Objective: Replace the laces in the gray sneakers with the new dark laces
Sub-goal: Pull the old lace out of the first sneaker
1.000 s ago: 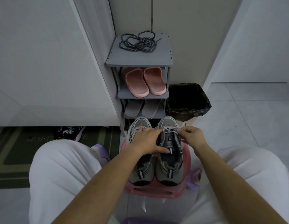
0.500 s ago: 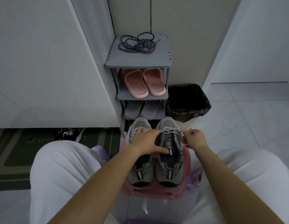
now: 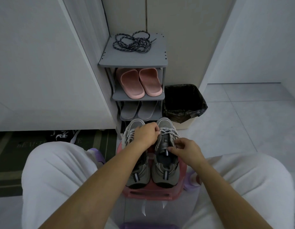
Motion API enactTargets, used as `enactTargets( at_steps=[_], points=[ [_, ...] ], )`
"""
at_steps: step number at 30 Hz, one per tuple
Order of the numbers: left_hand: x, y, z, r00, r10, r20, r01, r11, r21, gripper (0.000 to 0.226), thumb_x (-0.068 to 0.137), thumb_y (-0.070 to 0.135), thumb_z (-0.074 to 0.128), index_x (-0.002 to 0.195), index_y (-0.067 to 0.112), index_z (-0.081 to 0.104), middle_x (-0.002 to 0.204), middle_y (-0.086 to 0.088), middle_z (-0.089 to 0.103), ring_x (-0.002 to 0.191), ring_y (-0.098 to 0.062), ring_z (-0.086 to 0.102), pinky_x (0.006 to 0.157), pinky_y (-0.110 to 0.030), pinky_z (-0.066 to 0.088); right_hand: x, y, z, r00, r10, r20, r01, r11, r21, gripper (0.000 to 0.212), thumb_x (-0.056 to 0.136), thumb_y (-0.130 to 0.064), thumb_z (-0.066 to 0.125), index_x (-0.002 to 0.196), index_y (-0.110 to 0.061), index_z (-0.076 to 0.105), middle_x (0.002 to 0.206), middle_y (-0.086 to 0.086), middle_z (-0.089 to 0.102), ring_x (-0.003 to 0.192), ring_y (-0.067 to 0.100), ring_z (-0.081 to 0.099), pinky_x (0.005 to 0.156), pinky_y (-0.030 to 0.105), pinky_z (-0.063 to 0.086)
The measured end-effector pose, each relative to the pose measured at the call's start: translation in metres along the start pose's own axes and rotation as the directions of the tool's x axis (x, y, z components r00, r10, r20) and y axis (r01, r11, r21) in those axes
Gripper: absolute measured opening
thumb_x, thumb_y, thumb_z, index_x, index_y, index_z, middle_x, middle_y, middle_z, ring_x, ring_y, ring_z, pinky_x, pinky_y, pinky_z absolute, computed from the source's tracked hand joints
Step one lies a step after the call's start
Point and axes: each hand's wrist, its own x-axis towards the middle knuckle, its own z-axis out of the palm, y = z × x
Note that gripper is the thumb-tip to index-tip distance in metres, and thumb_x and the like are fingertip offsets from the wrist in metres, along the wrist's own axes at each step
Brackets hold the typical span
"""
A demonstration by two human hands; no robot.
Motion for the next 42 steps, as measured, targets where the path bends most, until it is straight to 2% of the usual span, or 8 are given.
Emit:
enactTargets(
  at_steps=[4, 8, 16, 25, 31, 35, 38, 42],
  points=[
    [0.007, 0.003, -0.005, 0.999, 0.040, 0.035, -0.041, 0.998, 0.046, 0.005, 0.093, 0.024, 0.053, 0.092, 0.021, 0.057, 0.098, 0.001, 0.065, 0.093, -0.021, 0.059, 0.083, -0.036, 0.046, -0.001, 0.001, 0.001, 0.999, -0.030, -0.016, 0.029, 0.999, -0.016, 0.045, 0.078, -0.031, 0.074, 0.117, -0.013, 0.063, 0.109, 0.001, 0.067, 0.093, 0.008, 0.056, 0.080, 0.019, 0.042],
    [0.012, 0.012, -0.010, 0.993, 0.111, 0.051, -0.116, 0.985, 0.129, 0.014, 0.095, 0.016, 0.043, 0.101, 0.007, 0.052, 0.099, -0.013, 0.062, 0.090, -0.030, 0.058, 0.074, -0.037, 0.045, -0.001, 0.000, 0.001, 0.998, -0.060, -0.028, 0.058, 0.996, -0.065, 0.044, 0.080, -0.031, 0.071, 0.119, -0.012, 0.061, 0.111, 0.003, 0.066, 0.100, 0.014, 0.059, 0.084, 0.022, 0.045],
    [0.011, 0.014, -0.007, 0.996, 0.004, 0.085, -0.006, 1.000, 0.028, 0.026, 0.098, 0.026, 0.047, 0.104, 0.003, 0.056, 0.103, -0.013, 0.063, 0.097, -0.028, 0.058, 0.083, -0.036, 0.044, -0.001, 0.002, 0.002, 0.996, -0.084, -0.014, 0.083, 0.991, -0.107, 0.045, 0.083, -0.033, 0.068, 0.122, -0.013, 0.059, 0.116, 0.004, 0.065, 0.107, 0.018, 0.059, 0.090, 0.028, 0.047],
    [0.018, 0.012, -0.015, 0.995, 0.059, -0.079, -0.043, 0.981, 0.190, 0.025, 0.098, 0.033, 0.046, 0.101, 0.010, 0.055, 0.100, -0.011, 0.064, 0.093, -0.031, 0.060, 0.069, -0.035, 0.041, 0.001, 0.002, 0.002, 0.996, -0.084, -0.014, 0.082, 0.991, -0.106, 0.043, 0.082, -0.030, 0.068, 0.121, -0.013, 0.060, 0.114, 0.005, 0.065, 0.104, 0.019, 0.060, 0.089, 0.028, 0.048],
    [0.006, 0.005, -0.002, 0.997, 0.063, 0.035, -0.069, 0.979, 0.190, 0.026, 0.099, 0.035, 0.042, 0.095, 0.010, 0.051, 0.095, -0.008, 0.059, 0.092, -0.028, 0.057, 0.071, -0.036, 0.040, 0.001, 0.002, 0.002, 0.997, -0.071, -0.022, 0.069, 0.993, -0.095, 0.042, 0.081, -0.028, 0.069, 0.119, -0.011, 0.061, 0.111, 0.005, 0.066, 0.102, 0.019, 0.061, 0.088, 0.030, 0.049],
    [0.005, 0.006, -0.005, 0.998, 0.044, -0.045, -0.033, 0.974, 0.225, 0.020, 0.099, 0.023, 0.040, 0.103, 0.007, 0.052, 0.103, -0.012, 0.062, 0.091, -0.030, 0.059, 0.067, -0.035, 0.039, 0.000, 0.002, 0.003, 0.998, -0.062, -0.022, 0.060, 0.995, -0.079, 0.043, 0.080, -0.028, 0.069, 0.119, -0.012, 0.061, 0.112, 0.005, 0.066, 0.102, 0.018, 0.061, 0.089, 0.029, 0.049],
    [0.014, 0.010, -0.022, 0.986, 0.014, -0.168, 0.017, 0.983, 0.182, 0.024, 0.097, 0.024, 0.039, 0.101, 0.007, 0.055, 0.102, -0.012, 0.064, 0.093, -0.033, 0.060, 0.067, -0.034, 0.038, -0.002, 0.003, 0.003, 0.998, -0.048, -0.033, 0.047, 0.998, -0.050, 0.044, 0.081, -0.028, 0.069, 0.121, -0.012, 0.060, 0.113, 0.004, 0.065, 0.104, 0.018, 0.060, 0.089, 0.026, 0.047],
    [0.018, 0.013, -0.023, 1.000, -0.006, 0.001, 0.006, 0.984, 0.177, 0.029, 0.097, 0.036, 0.044, 0.101, 0.011, 0.058, 0.105, -0.010, 0.064, 0.096, -0.030, 0.060, 0.075, -0.036, 0.044, -0.003, 0.002, 0.003, 0.998, -0.045, -0.035, 0.044, 0.998, -0.054, 0.044, 0.082, -0.029, 0.068, 0.121, -0.013, 0.059, 0.114, 0.004, 0.065, 0.103, 0.017, 0.059, 0.086, 0.023, 0.045]
  ],
)
